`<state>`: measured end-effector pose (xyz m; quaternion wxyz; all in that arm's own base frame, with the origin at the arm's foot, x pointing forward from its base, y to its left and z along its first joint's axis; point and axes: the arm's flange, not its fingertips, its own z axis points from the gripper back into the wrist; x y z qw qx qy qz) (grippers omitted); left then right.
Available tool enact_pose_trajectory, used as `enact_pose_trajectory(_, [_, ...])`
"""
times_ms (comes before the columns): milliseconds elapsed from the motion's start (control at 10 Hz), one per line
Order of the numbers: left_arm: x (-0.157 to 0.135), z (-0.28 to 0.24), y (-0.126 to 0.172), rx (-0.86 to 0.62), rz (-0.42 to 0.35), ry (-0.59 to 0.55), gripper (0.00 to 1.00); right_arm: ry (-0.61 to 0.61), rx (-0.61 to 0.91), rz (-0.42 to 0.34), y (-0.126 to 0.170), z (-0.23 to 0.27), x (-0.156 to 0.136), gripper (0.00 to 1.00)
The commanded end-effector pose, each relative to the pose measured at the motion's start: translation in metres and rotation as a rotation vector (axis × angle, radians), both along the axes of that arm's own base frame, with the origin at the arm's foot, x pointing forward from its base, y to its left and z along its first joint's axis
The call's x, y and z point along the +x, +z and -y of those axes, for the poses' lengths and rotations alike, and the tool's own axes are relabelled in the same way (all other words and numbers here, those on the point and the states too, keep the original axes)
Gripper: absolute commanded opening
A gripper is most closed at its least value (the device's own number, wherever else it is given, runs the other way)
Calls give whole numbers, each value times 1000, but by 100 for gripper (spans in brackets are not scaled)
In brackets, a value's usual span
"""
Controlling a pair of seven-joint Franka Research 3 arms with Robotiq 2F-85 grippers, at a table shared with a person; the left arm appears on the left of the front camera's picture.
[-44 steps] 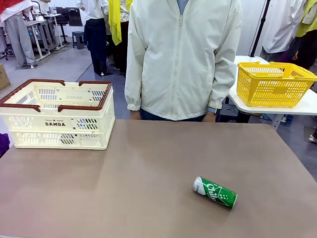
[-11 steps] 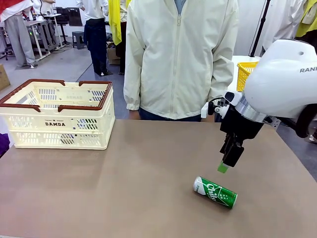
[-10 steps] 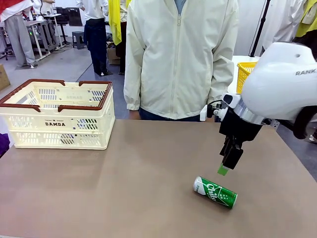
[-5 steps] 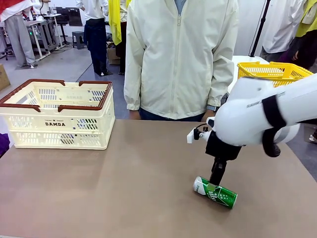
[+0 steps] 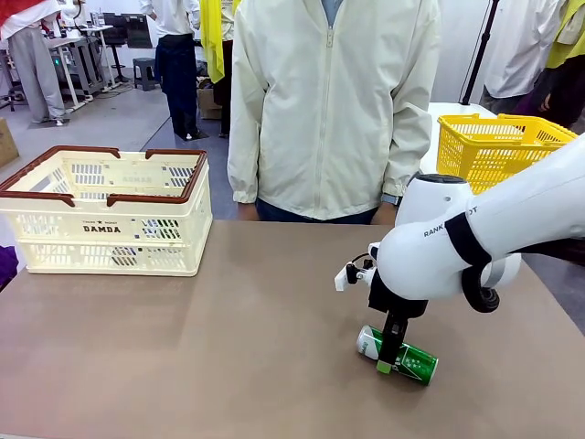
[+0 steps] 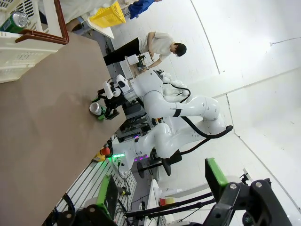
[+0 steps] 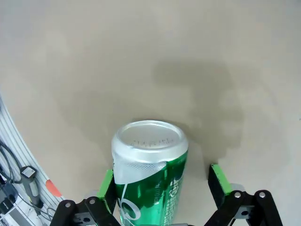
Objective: Place the drinks into the Shopping basket.
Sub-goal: Pick up one drink and place it into the Shopping basket.
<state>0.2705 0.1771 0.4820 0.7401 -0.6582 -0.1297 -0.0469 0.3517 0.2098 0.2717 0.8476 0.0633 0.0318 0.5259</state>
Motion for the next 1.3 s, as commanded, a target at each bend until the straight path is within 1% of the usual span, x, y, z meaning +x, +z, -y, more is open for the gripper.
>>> enact_pose_trajectory(0, [0,2,3,-30,7,4,100,-3,-19,-20,-3,16,-26,40])
enact_pose_trajectory(100, [0,2,3,-30,7,4,100,-1,-14,-26,-3,16,-25,0])
enact_pose_trajectory(400, [0,2,3,-30,7,4,100,-11,-23,-28,2,18,-23,0])
enact_pose_trajectory(600, [0,2,3,-30,7,4,100,-25,-38,-19,12,20,-18,0])
enact_pose_trajectory(700, [0,2,3,-30,7,4,100,-41,-37,-25,24,20,-13,0])
enact_pose_trajectory(800, [0,2,3,-30,7,4,100,-62,-46,-28,46,17,-7,0])
enact_pose_trajectory(900, [0,2,3,-30,7,4,100,-132,-38,-81,71,13,-3,0])
enact_pose_trajectory(1000, [0,2,3,-30,7,4,100,-235,-28,-102,98,5,1,0])
enact_pose_trajectory(1100, [0,2,3,-30,7,4,100,-349,0,-109,117,-7,4,0])
enact_pose_trajectory(1200, [0,2,3,-30,7,4,100,-444,53,-100,123,-31,7,0])
